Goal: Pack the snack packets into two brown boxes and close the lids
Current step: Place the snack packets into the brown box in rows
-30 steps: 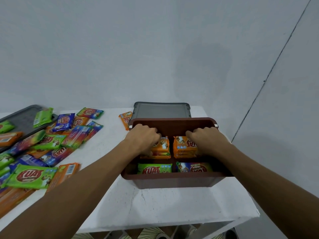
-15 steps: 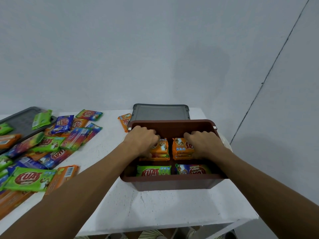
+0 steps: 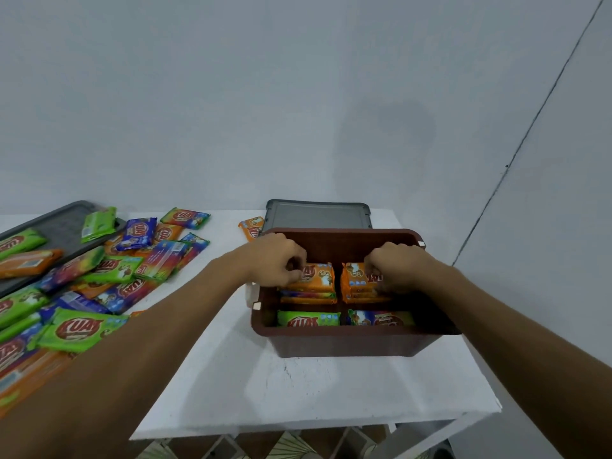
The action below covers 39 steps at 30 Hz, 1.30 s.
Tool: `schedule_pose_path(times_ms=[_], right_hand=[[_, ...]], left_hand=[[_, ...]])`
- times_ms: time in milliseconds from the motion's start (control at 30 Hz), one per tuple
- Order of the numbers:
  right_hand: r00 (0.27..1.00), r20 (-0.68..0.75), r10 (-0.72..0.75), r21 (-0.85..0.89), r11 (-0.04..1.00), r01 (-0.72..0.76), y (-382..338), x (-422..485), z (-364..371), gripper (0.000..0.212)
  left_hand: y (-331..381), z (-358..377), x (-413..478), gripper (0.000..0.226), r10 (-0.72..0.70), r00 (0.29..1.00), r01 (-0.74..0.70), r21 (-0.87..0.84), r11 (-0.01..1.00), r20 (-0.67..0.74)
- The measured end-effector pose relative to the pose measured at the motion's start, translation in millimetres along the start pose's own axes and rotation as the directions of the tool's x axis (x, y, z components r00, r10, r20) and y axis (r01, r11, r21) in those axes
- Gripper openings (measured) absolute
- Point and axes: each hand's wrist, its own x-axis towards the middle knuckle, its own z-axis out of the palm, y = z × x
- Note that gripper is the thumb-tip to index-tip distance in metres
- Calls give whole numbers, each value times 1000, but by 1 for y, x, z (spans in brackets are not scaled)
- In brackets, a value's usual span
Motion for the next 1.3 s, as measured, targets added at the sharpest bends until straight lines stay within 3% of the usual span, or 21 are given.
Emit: schedule_pose_path(times_ms=[100,167,300,400,467,567,667,733,800,933,1000,1067,1133,1200,1233,1300], right_hand=[[989,-134,-57,157,984,78,-16,1,-9,14],[966,-244,-87,218,966,142,-33,5,-19,10],[875,-467,-123,236,937,258,-90,21,-39,13],[816,-542,-202,188,917,352,-156,32,-48,8],[821,-483,-304,136,900,413,-206,39,-51,13],[850,-292,-438,88,873,480,-269,51,-39,35],[835,-212,-507,162,825,542,-323,66,-5,74],[848,-143,-511,200,824,530,-346,73,19,104],[878,-153,-453,250,842,478,-351,75,43,114],[883,-362,-300,472,757,451,-346,66,75,88],[861,-481,-164,600,654,460,-346,66,77,66],[801,-592,87,732,474,489,-344,69,74,43],[792,-476,382,879,184,439,-336,72,70,35],[837,-242,491,944,-82,321,-326,73,69,36],[854,-191,484,950,-126,284,-324,73,70,35],[872,-195,448,962,-83,258,-325,74,71,35]], left_hand=[[-19,3,-32,26,-23,970,-31,-216,976,-244],[-42,5,-60,31,-105,945,12,-287,958,-310],[-114,17,-135,32,-278,932,230,-214,949,-231],[-153,30,-193,29,-372,915,348,-161,924,-156],[-174,36,-227,33,-411,904,391,-164,906,-117],[-198,50,-264,59,-408,912,397,-165,903,-37],[-216,67,-286,86,-365,931,364,-121,923,16],[-223,74,-290,90,-334,942,324,-170,931,-31],[-222,78,-290,92,-358,929,321,-283,904,-90],[-223,100,-287,84,-482,845,313,-518,796,-230],[-225,108,-286,79,-513,813,301,-555,775,-276],[-225,109,-285,81,-531,795,288,-586,757,-294],[-226,109,-285,82,-528,789,277,-585,762,-315],[-227,110,-286,80,-510,794,273,-556,785,-329],[-227,111,-286,81,-504,796,273,-545,793,-335],[-226,112,-286,85,-506,797,280,-540,794,-330]])
